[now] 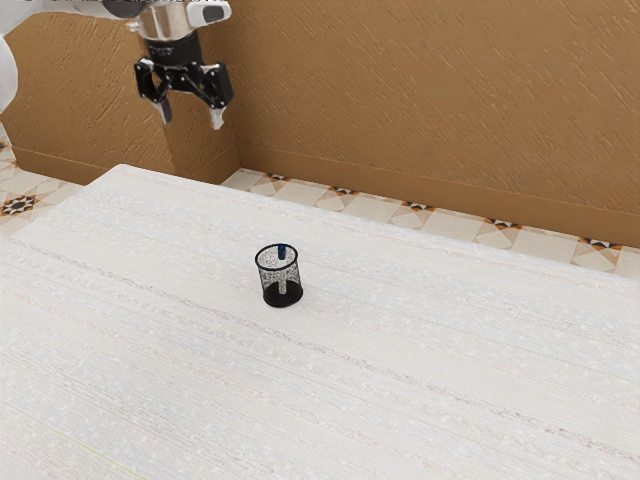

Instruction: Take the marker out of the pen holder and place it to the left of the pen holder.

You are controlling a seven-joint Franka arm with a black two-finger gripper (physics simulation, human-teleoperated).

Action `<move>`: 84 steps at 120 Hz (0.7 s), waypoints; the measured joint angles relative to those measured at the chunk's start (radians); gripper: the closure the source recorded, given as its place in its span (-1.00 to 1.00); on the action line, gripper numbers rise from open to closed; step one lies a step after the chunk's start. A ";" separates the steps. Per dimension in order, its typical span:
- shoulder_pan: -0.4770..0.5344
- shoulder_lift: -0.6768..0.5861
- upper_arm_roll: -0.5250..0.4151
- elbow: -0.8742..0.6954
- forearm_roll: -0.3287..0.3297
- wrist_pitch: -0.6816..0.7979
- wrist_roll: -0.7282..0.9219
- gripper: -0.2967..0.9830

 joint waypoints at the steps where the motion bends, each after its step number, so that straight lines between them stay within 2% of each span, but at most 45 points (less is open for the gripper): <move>1: 0.000 0.001 -0.003 0.001 0.000 0.001 -0.001 -0.54; 12: -0.005 0.026 -0.033 0.002 0.006 0.013 -0.012 -0.54; 46: -0.037 0.242 -0.052 0.001 0.026 0.115 -0.035 -0.54; 64: -0.040 0.312 -0.054 0.000 0.012 0.129 -0.044 -0.53; 84: -0.040 0.332 -0.051 -0.063 -0.033 0.206 -0.051 -0.25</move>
